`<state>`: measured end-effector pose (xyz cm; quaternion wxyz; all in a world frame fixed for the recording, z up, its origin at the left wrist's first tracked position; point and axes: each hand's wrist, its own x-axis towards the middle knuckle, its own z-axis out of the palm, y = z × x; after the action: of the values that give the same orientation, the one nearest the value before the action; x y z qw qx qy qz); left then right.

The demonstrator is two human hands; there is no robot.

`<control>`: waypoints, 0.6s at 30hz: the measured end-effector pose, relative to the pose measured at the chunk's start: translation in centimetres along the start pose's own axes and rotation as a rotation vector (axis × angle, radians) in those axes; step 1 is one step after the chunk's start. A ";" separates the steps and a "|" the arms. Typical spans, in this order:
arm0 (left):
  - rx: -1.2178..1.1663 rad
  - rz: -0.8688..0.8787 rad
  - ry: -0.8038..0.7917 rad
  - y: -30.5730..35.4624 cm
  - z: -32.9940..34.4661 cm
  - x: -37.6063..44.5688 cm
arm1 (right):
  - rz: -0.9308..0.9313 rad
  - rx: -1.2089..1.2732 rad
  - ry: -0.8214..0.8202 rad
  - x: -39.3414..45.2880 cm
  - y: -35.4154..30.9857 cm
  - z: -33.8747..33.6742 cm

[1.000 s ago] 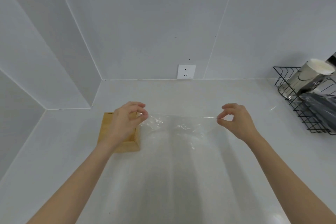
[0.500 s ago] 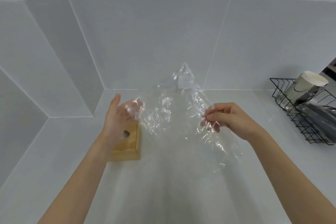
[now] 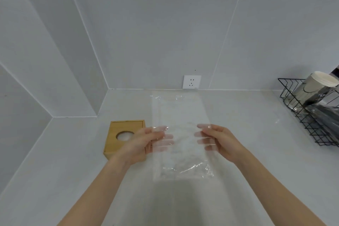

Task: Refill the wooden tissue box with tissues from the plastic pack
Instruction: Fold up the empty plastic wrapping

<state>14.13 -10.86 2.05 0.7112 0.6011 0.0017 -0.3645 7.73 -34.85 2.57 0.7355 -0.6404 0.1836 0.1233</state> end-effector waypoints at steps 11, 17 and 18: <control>-0.161 -0.065 -0.068 -0.4 -1.6 0.6 | 0.045 -0.071 -0.113 0.6 -0.2 -1.7; -0.159 -0.030 -0.146 -0.8 -2.6 0.8 | 0.070 0.183 -0.073 1.3 0.9 -1.4; -0.157 -0.008 -0.150 -0.9 -2.7 0.8 | 0.081 0.247 -0.080 1.3 0.9 -1.2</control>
<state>15.45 -9.00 0.16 0.7526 0.5148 -0.0205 -0.4100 8.36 -36.00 1.04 0.8100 -0.5315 0.1938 0.1547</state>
